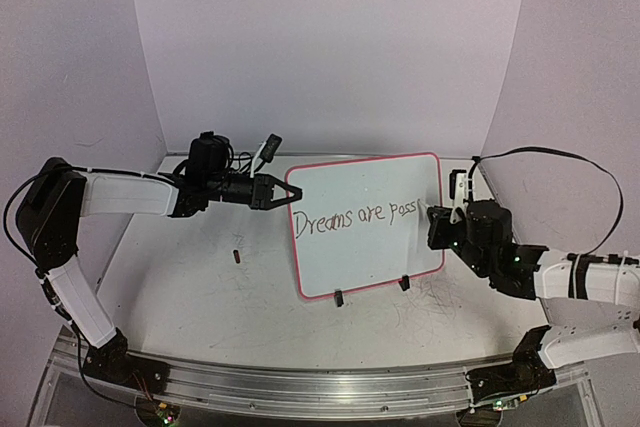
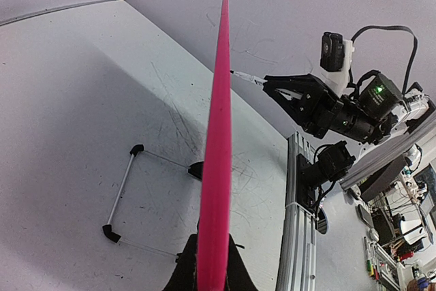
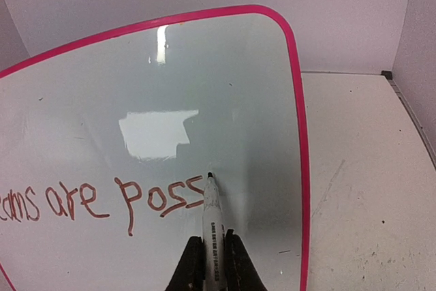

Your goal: Write a sentence on the whiteboard

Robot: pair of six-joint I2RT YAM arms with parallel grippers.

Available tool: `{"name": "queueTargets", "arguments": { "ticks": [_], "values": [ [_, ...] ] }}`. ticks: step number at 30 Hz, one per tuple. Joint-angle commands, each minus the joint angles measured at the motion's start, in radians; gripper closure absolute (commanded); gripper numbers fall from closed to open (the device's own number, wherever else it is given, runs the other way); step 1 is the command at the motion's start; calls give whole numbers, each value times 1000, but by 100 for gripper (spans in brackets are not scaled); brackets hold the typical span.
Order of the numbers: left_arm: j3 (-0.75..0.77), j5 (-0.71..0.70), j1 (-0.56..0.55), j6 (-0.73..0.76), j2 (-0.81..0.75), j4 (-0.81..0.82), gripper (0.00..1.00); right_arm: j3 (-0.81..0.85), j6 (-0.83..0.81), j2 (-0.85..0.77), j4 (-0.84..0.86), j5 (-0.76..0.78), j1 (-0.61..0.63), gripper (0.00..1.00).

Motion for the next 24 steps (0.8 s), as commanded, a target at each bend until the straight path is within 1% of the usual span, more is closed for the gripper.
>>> {"name": "queueTargets", "arguments": {
  "ticks": [1,12,18,24],
  "values": [
    [14,-39,-3,25,-29,-35,100,49,-18,10,51,21,-7,100],
    [14,-38,-3,27,-31,-35,100,34,-6,51,58,26,-17,100],
    [17,-34,-3,25,-25,-35,100,24,-3,28,33,33,-17,100],
    [17,-35,-3,25,-25,-35,100,16,-10,-42,29,-12,-17,100]
  ]
}}
